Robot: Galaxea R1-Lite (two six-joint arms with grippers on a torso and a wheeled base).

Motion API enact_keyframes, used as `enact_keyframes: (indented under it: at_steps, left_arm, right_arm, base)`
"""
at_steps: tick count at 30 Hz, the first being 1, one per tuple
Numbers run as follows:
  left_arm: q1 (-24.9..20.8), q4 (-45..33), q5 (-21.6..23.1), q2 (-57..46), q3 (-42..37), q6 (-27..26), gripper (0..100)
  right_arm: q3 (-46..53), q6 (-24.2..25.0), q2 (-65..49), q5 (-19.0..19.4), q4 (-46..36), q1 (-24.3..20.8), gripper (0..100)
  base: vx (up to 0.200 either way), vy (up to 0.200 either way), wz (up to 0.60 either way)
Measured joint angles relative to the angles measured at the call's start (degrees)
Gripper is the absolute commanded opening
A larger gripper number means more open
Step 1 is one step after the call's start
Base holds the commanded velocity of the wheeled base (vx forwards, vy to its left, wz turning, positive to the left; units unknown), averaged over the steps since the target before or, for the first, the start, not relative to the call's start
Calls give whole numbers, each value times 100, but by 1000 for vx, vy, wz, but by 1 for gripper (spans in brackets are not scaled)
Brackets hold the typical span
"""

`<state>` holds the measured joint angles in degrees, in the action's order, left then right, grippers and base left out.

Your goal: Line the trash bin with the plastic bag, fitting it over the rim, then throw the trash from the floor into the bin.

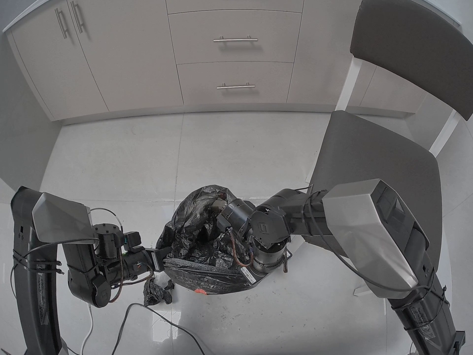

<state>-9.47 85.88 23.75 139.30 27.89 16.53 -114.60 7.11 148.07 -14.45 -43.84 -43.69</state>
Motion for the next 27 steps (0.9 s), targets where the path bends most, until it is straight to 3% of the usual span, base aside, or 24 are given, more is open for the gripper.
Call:
enact_keyframes:
  at_steps: [9, 24, 25, 27]
  left_arm:
    - [-108, 50, -33, 161, -155, -15, 0]
    - [-168, 211, -568, 168, -417, -39, 0]
    - [-168, 208, -580, 168, -413, -41, 0]
    - [-163, 211, -610, 171, -402, -39, 0]
  right_arm:
    - [0, -5, 69, -6, -37, 0, 0]
    - [0, 79, 246, -13, -26, -32, 0]
    - [0, 77, 257, -11, -22, -32, 100]
    - [0, 77, 288, -13, -17, -22, 100]
  base:
    - [0, 0, 0]
    - [0, 0, 0]
    - [0, 0, 0]
    - [0, 0, 0]
